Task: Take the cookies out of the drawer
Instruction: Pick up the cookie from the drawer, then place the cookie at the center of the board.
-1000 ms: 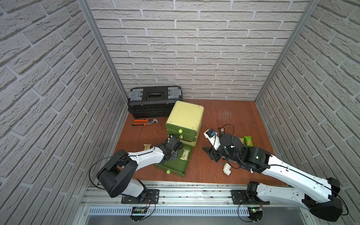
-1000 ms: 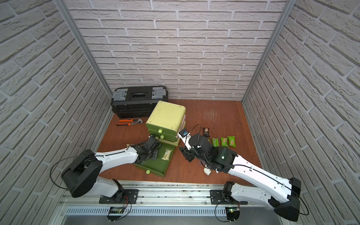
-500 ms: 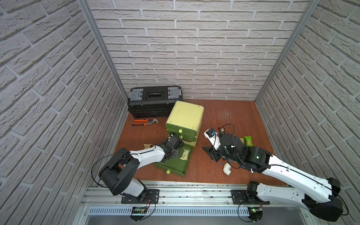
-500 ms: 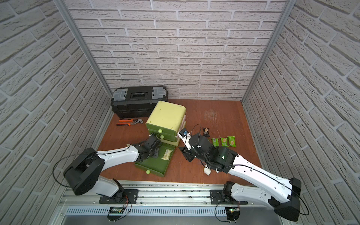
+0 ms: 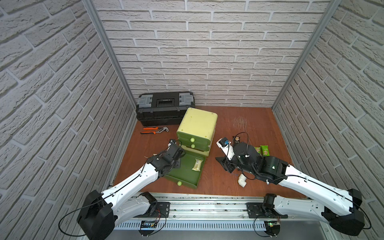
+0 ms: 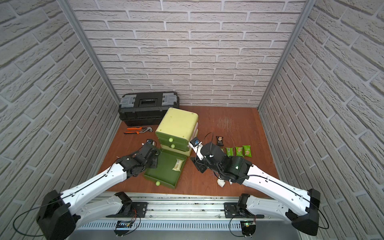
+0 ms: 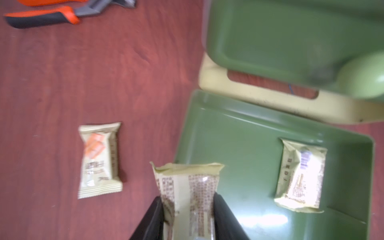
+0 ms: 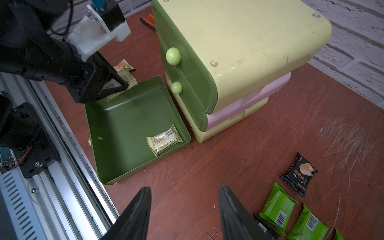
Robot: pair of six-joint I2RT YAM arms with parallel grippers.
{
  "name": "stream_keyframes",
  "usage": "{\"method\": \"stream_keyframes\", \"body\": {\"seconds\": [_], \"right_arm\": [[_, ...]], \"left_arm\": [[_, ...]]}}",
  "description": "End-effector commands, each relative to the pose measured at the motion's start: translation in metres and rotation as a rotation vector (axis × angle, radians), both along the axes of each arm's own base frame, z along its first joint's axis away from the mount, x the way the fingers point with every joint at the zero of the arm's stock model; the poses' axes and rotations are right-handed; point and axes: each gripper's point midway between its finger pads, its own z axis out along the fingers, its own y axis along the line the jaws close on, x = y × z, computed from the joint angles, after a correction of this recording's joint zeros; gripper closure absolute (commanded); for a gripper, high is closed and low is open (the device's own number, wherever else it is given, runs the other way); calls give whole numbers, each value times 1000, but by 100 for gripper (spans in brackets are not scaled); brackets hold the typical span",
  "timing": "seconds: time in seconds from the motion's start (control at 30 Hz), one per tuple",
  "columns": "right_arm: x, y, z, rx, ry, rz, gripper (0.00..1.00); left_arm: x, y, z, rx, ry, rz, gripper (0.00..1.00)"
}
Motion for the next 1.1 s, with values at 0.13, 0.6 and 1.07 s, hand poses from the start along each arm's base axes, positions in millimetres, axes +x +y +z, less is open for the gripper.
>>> {"method": "stream_keyframes", "body": {"seconds": [0.13,0.6,1.07], "right_arm": [[5,10,16,54,-23,12,44],[6,18,15,51,-10,34,44],[4,14,15,47,-14,31,44]], "left_arm": [[13,40,1,-64,71,35,60],[52,46,-52,-155,258,6,60],[51,54,-80,-180,395,79,43]]}}
